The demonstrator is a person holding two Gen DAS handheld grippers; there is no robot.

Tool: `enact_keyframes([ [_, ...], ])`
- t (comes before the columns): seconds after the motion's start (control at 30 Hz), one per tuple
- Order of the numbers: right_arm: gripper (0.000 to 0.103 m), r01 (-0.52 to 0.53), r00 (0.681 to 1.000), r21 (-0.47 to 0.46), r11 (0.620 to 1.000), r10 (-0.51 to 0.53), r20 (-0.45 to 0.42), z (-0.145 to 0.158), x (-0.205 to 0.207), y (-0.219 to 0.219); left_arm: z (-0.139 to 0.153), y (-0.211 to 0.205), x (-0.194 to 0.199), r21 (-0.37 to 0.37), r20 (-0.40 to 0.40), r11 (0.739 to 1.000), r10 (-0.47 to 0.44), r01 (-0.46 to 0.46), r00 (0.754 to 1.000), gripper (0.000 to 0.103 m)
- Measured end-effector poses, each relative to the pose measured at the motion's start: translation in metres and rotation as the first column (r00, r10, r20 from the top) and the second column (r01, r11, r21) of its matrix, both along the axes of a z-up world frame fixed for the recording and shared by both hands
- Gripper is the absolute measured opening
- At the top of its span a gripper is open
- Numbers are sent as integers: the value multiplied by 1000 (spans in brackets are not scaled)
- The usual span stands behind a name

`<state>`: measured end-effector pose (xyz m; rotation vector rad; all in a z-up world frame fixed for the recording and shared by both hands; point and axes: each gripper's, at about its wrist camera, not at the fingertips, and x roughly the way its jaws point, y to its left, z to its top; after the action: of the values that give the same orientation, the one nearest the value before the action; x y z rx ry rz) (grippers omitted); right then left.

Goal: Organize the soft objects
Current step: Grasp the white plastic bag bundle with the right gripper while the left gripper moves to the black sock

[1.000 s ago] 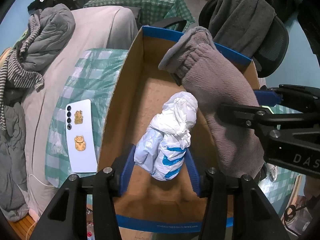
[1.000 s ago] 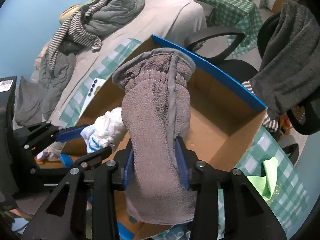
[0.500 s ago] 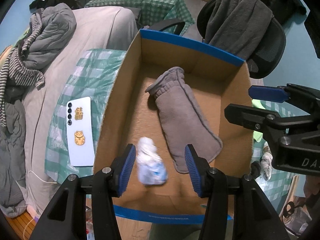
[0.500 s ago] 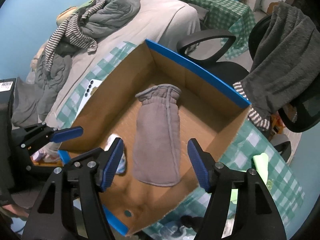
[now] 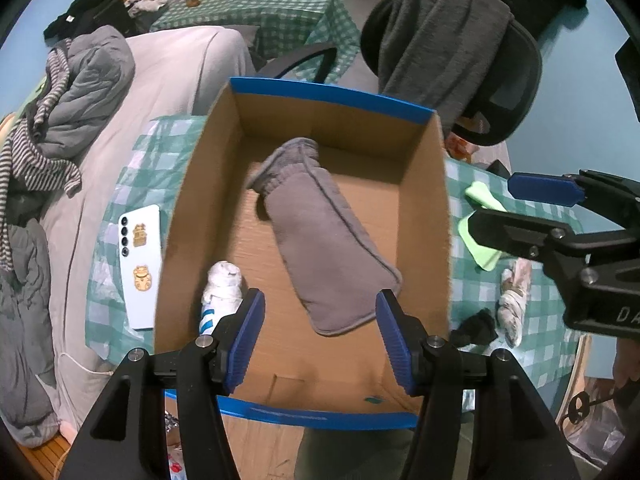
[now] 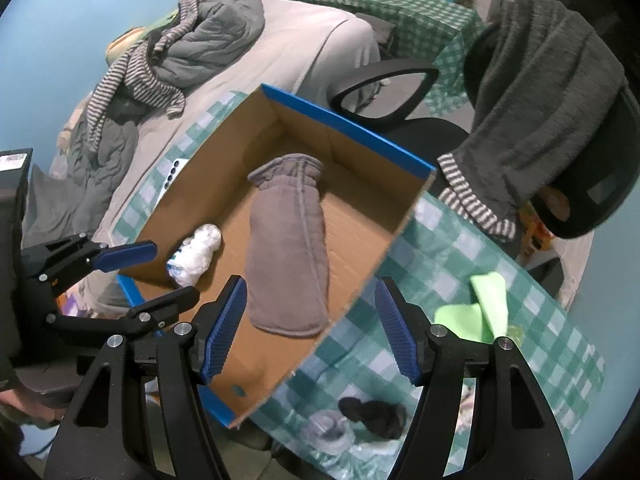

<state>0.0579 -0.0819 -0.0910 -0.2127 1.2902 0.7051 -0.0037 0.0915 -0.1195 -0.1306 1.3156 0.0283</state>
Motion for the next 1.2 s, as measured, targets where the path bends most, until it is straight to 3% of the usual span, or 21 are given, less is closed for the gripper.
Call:
enact_keyframes([
  [0.57, 68, 146, 989, -31, 989, -147, -32, -7, -12, -94, 2, -70, -2, -9, -3, 991, -131, 131, 991, 60],
  [1.2, 72, 317, 942, -83, 945, -324, -93, -37, -22, -183, -10, -135, 1, -2, -28, 961, -275, 275, 961, 65],
])
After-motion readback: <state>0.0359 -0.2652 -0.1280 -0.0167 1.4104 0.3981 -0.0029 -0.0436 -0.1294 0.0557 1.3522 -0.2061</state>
